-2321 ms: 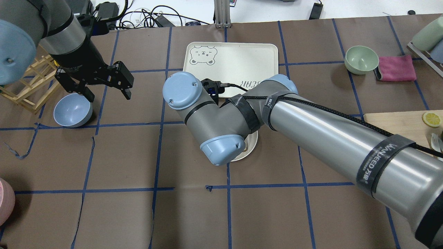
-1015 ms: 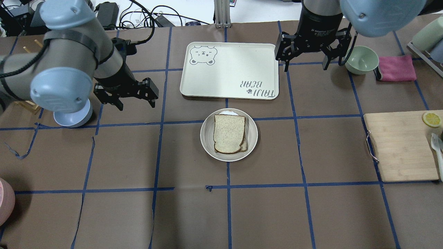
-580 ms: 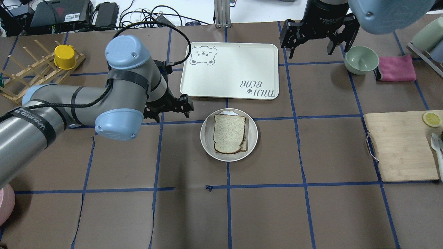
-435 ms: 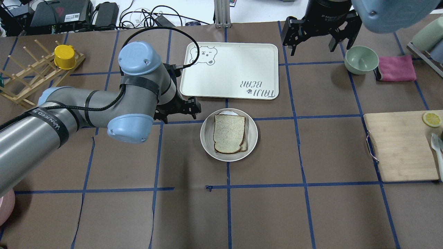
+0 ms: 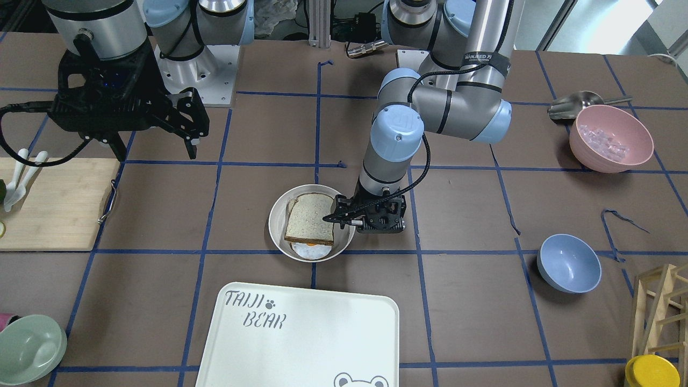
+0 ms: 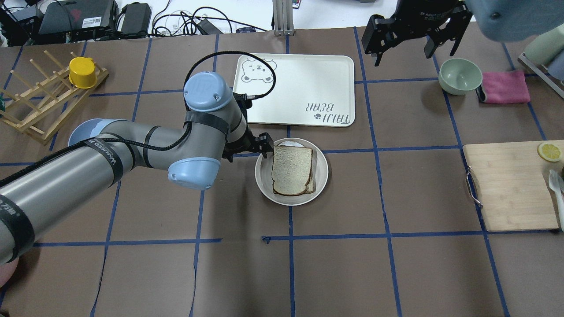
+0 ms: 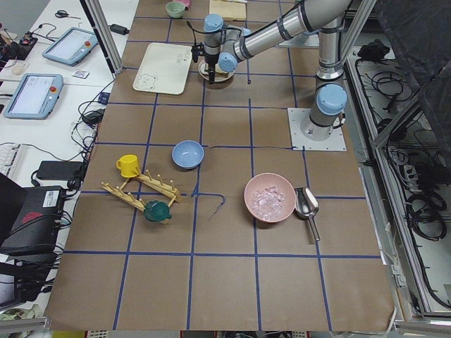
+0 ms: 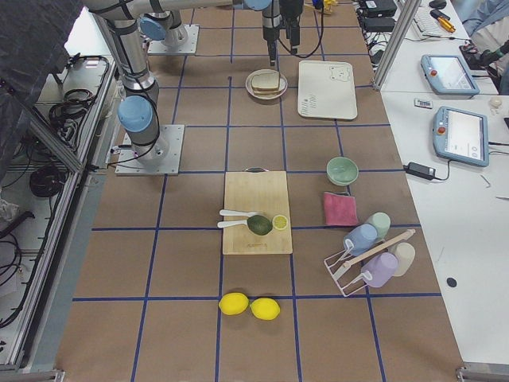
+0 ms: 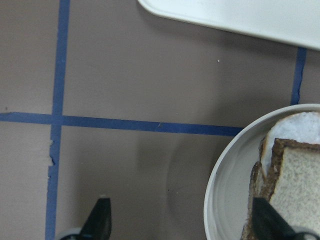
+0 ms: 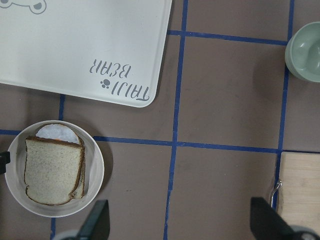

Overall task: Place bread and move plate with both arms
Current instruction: 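Reach the left gripper to the rim of the white plate, then grasp the white plate rim with the left gripper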

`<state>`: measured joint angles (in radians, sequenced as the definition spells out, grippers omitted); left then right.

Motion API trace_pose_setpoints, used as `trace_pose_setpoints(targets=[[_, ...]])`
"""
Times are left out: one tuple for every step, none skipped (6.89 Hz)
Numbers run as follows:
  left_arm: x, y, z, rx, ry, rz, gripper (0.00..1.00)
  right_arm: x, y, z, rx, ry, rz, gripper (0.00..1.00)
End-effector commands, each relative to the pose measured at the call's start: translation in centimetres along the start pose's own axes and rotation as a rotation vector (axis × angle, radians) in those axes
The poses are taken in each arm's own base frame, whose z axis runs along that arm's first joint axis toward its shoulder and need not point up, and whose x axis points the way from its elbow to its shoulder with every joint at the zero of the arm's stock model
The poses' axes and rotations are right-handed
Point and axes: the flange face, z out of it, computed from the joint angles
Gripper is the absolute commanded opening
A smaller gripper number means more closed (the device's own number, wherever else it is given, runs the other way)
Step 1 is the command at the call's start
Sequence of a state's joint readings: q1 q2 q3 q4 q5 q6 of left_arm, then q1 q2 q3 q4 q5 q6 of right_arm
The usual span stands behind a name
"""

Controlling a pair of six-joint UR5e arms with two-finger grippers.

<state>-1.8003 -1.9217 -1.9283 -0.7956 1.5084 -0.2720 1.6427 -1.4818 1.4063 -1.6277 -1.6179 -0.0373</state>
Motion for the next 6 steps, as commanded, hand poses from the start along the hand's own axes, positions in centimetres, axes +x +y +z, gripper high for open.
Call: trace_pose_setpoints(targets=[[0.2, 0.2, 1.7, -0.026, 0.004, 0.038, 0.55, 1.1, 0.0, -0.1, -0.005, 0.009, 0.011, 1.0], [0.2, 0.2, 2.3, -0.039, 0.002, 0.041, 0.51, 1.5, 0.0, -0.1, -0.005, 0.008, 0.017, 1.0], [0.5, 0.3, 2.9, -0.057, 0.028, 0.04, 0.48, 1.4, 0.0, 0.0, -0.007, 0.004, 0.015, 1.0], [0.6, 0.4, 3.4, -0.07, 0.038, 0.04, 0.39, 1.4, 0.0, 0.0, -0.003, 0.004, 0.017, 1.0], [0.8, 0.5, 3.9, -0.084, 0.056, 0.037, 0.25, 1.3, 0.0, 0.0, -0.003, 0.004, 0.014, 1.0], [0.9, 0.3, 3.9, -0.081, 0.062, 0.03, 0.0, 1.3, 0.0, 0.0, -0.003, 0.004, 0.015, 1.0]])
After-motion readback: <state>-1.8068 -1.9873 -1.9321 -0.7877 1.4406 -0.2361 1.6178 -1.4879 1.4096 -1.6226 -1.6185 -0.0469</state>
